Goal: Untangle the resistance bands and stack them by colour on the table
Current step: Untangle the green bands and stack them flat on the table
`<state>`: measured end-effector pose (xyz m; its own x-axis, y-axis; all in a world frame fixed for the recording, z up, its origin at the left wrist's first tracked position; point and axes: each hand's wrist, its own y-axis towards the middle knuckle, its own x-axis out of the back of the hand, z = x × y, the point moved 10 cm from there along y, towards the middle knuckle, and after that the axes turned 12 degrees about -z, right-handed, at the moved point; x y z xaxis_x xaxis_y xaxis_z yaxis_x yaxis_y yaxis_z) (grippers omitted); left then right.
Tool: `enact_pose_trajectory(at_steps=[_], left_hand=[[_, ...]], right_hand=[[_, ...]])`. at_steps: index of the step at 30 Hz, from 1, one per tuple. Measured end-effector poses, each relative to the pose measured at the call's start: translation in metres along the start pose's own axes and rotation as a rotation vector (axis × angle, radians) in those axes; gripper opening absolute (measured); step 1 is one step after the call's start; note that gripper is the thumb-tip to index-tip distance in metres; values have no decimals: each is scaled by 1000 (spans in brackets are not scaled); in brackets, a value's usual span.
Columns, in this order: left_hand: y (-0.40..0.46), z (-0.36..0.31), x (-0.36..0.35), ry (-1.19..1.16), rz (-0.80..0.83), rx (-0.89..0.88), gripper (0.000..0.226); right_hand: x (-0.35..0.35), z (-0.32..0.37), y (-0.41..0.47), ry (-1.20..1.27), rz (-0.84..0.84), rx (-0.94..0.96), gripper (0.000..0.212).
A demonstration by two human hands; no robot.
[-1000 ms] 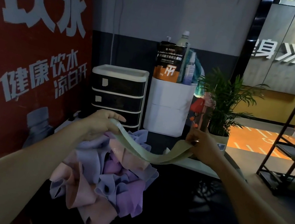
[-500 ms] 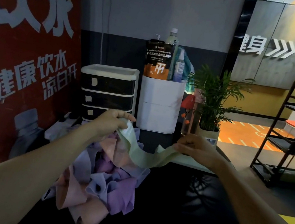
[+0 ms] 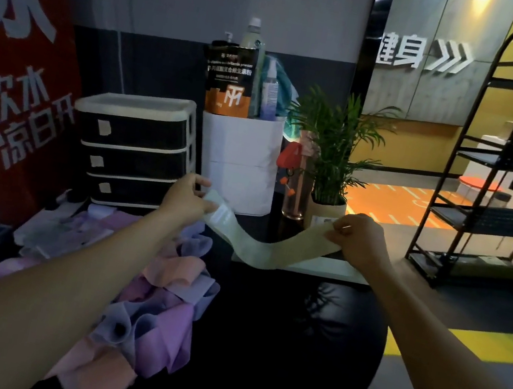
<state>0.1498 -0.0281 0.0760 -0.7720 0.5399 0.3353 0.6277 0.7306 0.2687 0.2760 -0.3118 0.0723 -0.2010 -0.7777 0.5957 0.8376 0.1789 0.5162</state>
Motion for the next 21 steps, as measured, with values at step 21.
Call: enact_pose_trajectory(at_steps=[21], left_hand=[[37, 80, -113, 311, -55, 117, 32]], right_hand=[[-17, -163, 31, -155, -130, -393, 8]])
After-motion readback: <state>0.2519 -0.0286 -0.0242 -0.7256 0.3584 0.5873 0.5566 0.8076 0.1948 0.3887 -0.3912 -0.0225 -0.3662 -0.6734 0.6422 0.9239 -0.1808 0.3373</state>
